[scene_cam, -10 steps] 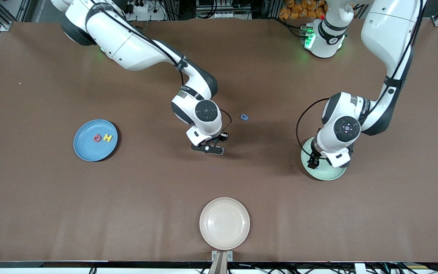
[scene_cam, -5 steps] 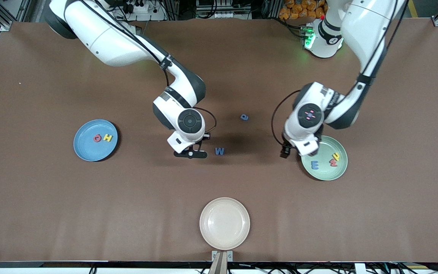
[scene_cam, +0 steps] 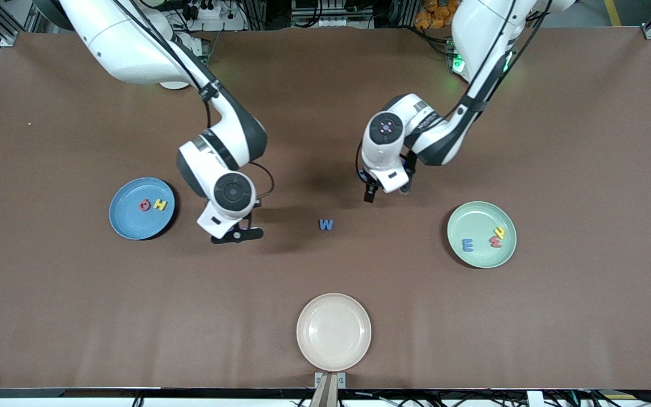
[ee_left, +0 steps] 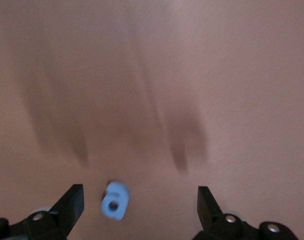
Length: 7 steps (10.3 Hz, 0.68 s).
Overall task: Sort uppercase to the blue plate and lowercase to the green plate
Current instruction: 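Carry R to the blue plate while the left gripper grasps blue a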
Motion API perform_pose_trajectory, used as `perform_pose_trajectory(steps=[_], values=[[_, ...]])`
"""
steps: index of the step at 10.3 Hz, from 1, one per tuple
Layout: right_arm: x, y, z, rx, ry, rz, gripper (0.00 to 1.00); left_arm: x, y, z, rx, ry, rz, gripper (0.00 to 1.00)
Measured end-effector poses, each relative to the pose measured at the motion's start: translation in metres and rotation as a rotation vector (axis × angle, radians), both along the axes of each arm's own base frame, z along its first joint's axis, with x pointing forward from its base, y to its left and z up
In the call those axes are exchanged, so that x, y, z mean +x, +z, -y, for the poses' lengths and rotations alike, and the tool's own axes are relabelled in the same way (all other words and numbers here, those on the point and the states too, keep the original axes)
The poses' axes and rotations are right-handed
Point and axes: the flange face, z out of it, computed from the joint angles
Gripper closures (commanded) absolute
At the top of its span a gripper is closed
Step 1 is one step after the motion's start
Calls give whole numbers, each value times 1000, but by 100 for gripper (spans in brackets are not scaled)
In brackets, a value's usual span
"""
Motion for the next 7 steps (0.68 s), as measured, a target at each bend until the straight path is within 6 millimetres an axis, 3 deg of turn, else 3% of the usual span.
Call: perform_pose_trajectory(steps=[2,4,7], values=[[-9,-2,57,-28,67,-68,65,-15,-8,12,-21,12,11,0],[-16,-2,116,-26,141,-140,65,-17,-11,13,-30,14,14,0],[-3,-13,231,55,326,-178,63,-27,-31,12,-25,7,-5,0]])
